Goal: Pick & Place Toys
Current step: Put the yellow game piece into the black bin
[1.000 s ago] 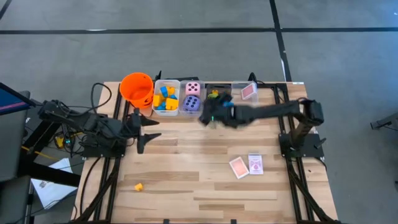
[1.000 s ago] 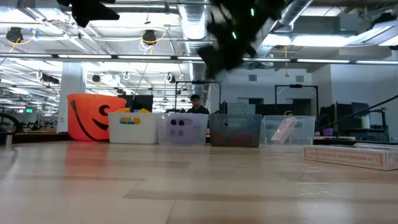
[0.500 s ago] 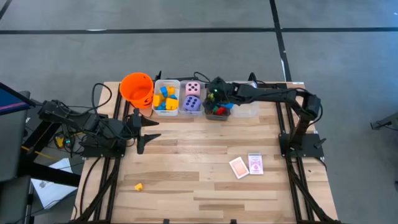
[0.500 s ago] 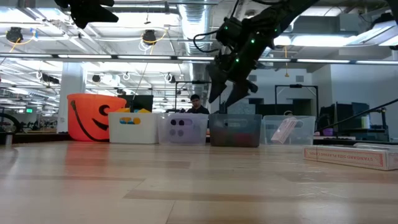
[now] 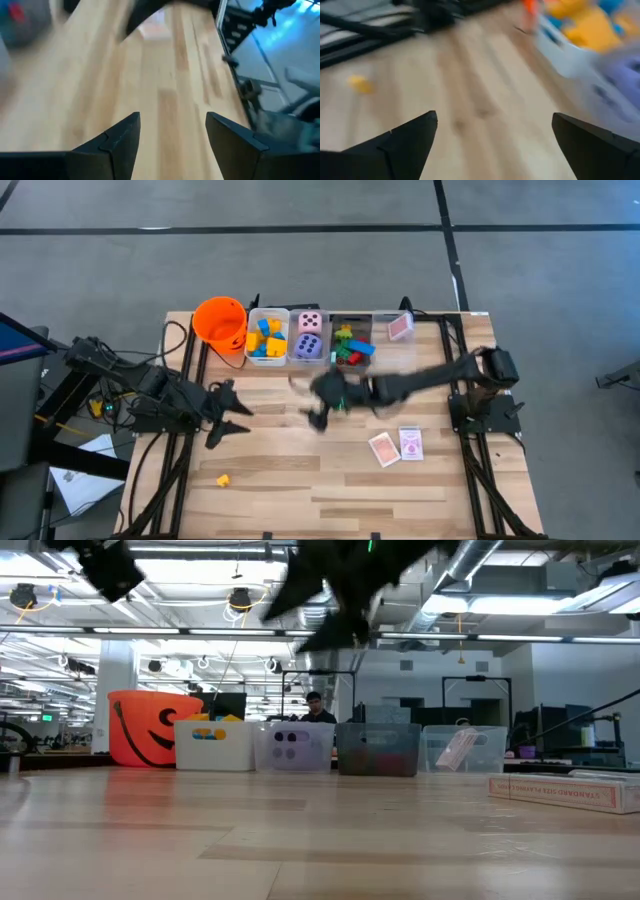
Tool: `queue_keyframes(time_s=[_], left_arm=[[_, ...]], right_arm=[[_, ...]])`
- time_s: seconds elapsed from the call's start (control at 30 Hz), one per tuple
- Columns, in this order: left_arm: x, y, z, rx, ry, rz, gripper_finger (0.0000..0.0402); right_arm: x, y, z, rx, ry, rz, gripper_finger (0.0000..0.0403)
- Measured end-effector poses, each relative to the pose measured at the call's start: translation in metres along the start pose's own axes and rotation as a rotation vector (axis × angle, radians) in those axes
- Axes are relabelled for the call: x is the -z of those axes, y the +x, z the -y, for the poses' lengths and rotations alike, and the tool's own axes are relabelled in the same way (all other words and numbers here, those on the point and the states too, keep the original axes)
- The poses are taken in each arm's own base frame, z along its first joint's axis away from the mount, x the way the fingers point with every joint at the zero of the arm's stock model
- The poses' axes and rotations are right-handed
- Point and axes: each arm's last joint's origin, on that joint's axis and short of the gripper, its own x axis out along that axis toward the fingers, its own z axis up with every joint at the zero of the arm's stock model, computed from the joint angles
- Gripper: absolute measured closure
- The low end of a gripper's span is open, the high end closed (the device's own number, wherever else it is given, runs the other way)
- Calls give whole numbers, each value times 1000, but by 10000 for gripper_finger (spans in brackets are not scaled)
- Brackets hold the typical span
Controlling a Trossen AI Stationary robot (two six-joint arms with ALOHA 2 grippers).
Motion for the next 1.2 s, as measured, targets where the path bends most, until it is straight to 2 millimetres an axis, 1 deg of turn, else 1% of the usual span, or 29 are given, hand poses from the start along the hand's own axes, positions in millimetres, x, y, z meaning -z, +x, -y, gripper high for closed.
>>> queue_keyframes(time_s=[0.07,0.13,0.2,0.3,0.37,0.47,0.63,0.73,0.9,1.07,1.2], left_arm=[[8,3,4,10,-85,-82,183],[19,7,6,-1,-151,-205,183],[29,11,9,-27,-220,-329,183],[45,20,17,-69,-331,-512,183],[52,29,25,-71,-378,-603,183],[66,43,38,-89,-400,-720,182],[86,62,54,-143,-407,-826,182],[94,69,60,-166,-409,-850,181],[101,76,71,-140,-438,-839,180],[106,78,80,-120,-458,-829,180],[114,80,84,-152,-452,-846,181]], right_arm=[[8,-11,-33,-18,-46,65,18],[16,-22,-60,-34,-70,115,22],[24,-32,-79,-51,-87,147,25],[30,-41,-95,-56,-92,186,28],[33,-44,-100,-46,-78,196,30],[35,-47,-104,-42,-64,204,31],[37,-49,-107,-46,-64,207,31],[36,-49,-107,-50,-60,214,31],[35,-50,-108,-56,-54,222,31],[35,-50,-108,-56,-54,222,31],[35,-49,-107,-55,-52,222,31]])
